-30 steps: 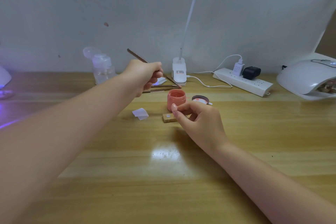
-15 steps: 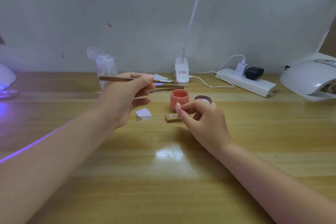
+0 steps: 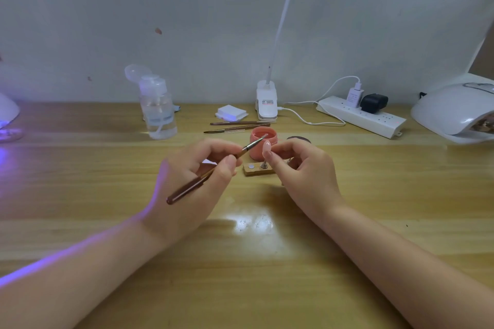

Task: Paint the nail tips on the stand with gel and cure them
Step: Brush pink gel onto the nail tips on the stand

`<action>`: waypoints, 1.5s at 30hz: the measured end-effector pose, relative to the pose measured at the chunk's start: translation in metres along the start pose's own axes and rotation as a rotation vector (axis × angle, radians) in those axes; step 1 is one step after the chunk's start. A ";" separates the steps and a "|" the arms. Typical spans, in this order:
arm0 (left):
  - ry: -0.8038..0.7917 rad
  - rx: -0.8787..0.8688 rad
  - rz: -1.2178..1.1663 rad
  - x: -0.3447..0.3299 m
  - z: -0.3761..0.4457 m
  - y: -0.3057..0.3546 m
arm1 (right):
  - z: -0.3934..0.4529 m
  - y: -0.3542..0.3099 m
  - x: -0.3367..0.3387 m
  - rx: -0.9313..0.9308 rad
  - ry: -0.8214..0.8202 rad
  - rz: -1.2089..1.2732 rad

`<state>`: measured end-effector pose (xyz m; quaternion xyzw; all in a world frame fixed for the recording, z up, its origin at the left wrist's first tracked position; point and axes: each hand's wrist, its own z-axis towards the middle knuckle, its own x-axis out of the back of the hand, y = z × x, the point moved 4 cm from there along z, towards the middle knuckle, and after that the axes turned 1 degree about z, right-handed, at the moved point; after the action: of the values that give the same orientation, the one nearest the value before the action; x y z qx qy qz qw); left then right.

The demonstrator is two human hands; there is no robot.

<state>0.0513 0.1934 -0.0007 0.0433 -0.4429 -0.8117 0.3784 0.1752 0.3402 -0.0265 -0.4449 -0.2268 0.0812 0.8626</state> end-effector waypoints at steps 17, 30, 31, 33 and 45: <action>-0.039 -0.115 0.095 -0.003 -0.003 -0.005 | -0.002 -0.004 0.002 0.037 0.002 -0.011; -0.045 -0.053 0.008 -0.003 -0.002 -0.010 | -0.001 -0.001 0.002 0.041 -0.003 -0.032; -0.051 -0.060 0.012 -0.003 -0.003 -0.009 | -0.001 0.000 0.002 0.039 0.004 -0.035; -0.052 -0.060 0.011 -0.001 -0.003 -0.009 | -0.001 0.000 0.002 0.040 0.012 -0.041; -0.059 -0.005 0.038 -0.003 -0.003 -0.010 | -0.001 -0.002 0.001 0.032 -0.010 -0.001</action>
<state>0.0491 0.1963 -0.0107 0.0099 -0.4524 -0.8064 0.3808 0.1765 0.3381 -0.0252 -0.4304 -0.2302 0.0865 0.8685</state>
